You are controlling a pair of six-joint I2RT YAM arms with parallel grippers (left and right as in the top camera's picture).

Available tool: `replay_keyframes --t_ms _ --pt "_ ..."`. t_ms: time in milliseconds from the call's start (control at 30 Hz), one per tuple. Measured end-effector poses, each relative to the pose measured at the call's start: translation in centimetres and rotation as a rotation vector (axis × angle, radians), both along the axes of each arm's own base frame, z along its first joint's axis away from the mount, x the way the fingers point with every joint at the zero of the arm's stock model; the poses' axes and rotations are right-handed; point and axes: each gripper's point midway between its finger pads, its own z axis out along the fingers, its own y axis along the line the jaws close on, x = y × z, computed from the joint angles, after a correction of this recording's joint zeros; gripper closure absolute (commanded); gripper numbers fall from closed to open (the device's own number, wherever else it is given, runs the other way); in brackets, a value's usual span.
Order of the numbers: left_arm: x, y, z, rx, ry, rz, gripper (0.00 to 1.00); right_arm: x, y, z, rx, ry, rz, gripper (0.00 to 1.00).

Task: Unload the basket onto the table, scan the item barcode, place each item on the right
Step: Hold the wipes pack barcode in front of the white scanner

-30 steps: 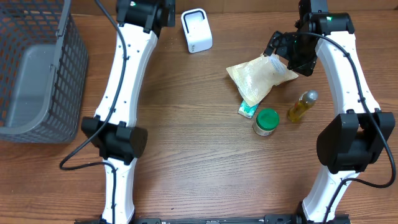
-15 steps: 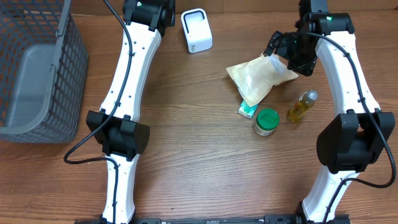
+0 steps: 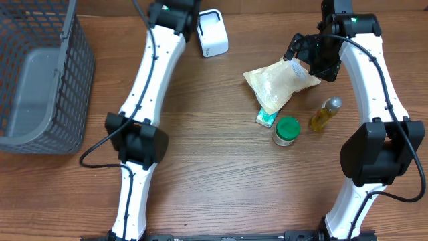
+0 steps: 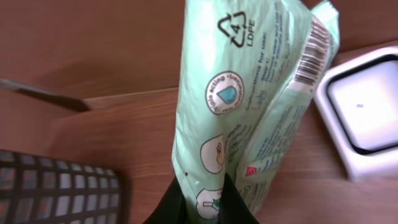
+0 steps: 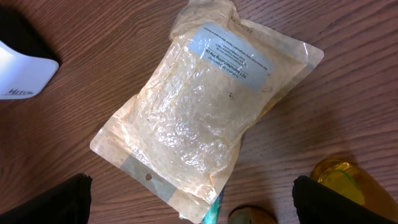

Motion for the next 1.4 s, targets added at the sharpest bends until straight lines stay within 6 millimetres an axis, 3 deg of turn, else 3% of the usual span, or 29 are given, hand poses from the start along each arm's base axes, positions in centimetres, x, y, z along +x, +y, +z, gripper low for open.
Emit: replay_keyframes --t_ms 267,567,700,867,967,1400 --pt "1.3 -0.4 -3.3 0.215 -0.038 0.099 0.96 0.0 0.0 0.0 0.0 0.0 0.0 0.0" --pt "1.7 -4.8 -2.8 0.392 -0.19 0.148 0.96 0.0 0.0 0.0 0.0 -0.001 0.0 0.0" --pt "1.4 -6.2 -5.6 0.485 -0.181 0.161 0.96 0.0 0.0 0.0 0.0 0.0 0.0 0.0" --pt "1.6 -6.3 -9.7 0.566 -0.136 0.166 0.96 0.0 0.0 0.0 0.0 0.0 0.0 0.0" --pt "1.6 -6.2 -11.2 0.599 -0.111 0.161 0.96 0.0 0.0 0.0 0.0 -0.001 0.0 0.0" --pt "1.4 -6.1 -11.6 0.613 -0.087 0.151 0.96 0.0 0.0 0.0 0.0 0.0 0.0 0.0"
